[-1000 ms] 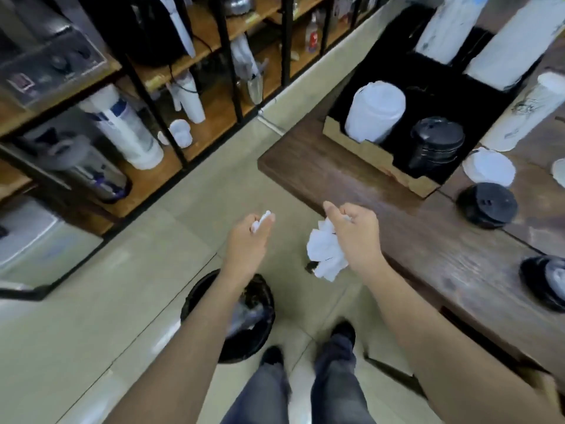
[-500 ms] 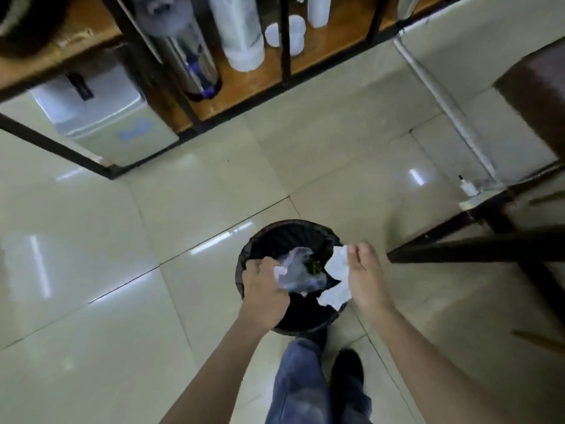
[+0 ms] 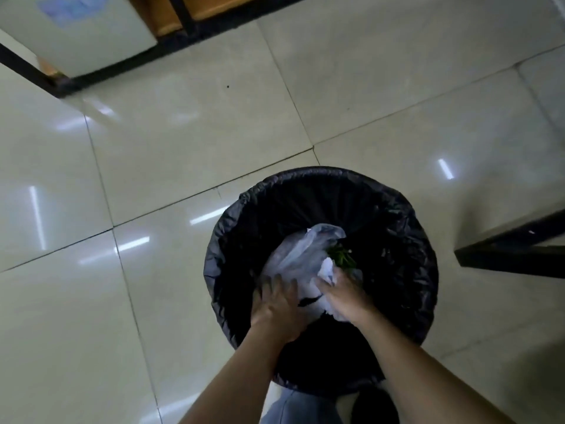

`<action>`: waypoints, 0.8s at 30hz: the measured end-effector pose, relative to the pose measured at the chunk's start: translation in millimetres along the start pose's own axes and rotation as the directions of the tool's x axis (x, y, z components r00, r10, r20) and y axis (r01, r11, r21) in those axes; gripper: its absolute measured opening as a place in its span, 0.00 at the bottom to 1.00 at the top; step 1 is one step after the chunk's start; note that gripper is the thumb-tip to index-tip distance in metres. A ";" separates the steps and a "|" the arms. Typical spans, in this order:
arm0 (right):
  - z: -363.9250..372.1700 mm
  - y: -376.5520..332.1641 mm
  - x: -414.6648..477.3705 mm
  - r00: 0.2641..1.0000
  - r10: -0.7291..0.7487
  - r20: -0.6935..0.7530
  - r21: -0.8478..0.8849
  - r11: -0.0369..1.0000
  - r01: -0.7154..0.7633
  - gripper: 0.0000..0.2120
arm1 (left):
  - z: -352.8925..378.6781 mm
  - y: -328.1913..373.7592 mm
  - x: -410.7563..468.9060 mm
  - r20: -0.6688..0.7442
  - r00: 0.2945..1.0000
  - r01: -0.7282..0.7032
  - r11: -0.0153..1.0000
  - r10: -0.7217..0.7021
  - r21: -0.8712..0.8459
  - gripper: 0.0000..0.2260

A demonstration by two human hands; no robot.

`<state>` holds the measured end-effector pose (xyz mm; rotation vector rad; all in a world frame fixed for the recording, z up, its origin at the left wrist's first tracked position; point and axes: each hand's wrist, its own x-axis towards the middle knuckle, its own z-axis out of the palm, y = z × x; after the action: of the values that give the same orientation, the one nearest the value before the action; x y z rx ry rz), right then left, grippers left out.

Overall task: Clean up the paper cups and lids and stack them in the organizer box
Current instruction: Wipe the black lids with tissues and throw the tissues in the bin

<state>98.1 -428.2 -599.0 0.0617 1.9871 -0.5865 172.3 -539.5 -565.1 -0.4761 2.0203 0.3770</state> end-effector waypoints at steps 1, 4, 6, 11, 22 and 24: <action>1.5 1.9 -1.5 0.999 -0.005 0.044 -0.108 0.994 0.010 0.31 | -0.5 -1.8 -0.9 0.007 1.000 -0.002 1.000 0.002 0.012 0.31; -12.6 -5.4 -27.0 0.992 -0.126 -0.015 -0.403 0.909 0.109 0.35 | -14.1 -2.5 -22.3 -0.105 0.994 -0.009 0.998 0.015 0.060 0.32; -34.5 -22.4 -55.5 0.962 -0.255 -0.093 -0.500 0.848 0.177 0.34 | -34.7 -1.7 -46.4 -0.202 0.979 -0.001 0.998 0.012 0.056 0.33; -107.2 -74.3 -148.2 0.837 -0.489 -0.244 -0.584 0.763 0.276 0.36 | -110.8 2.9 -127.8 -0.439 0.898 -0.054 0.997 0.026 -0.052 0.30; -269.2 -171.8 -384.2 0.508 -0.633 -0.584 -0.603 0.757 0.251 0.37 | -301.6 67.2 -344.7 -0.760 0.615 -0.399 0.915 0.212 -0.068 0.28; -293.8 -180.8 -422.0 0.468 -0.635 -0.615 -0.600 0.761 0.245 0.37 | -332.3 84.1 -380.7 -0.784 0.559 -0.466 0.884 0.268 -0.030 0.30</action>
<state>4.9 -374.7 -64.6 -0.6379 3.0475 -0.4519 45.0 -550.3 -69.0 -0.3721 2.9634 0.7892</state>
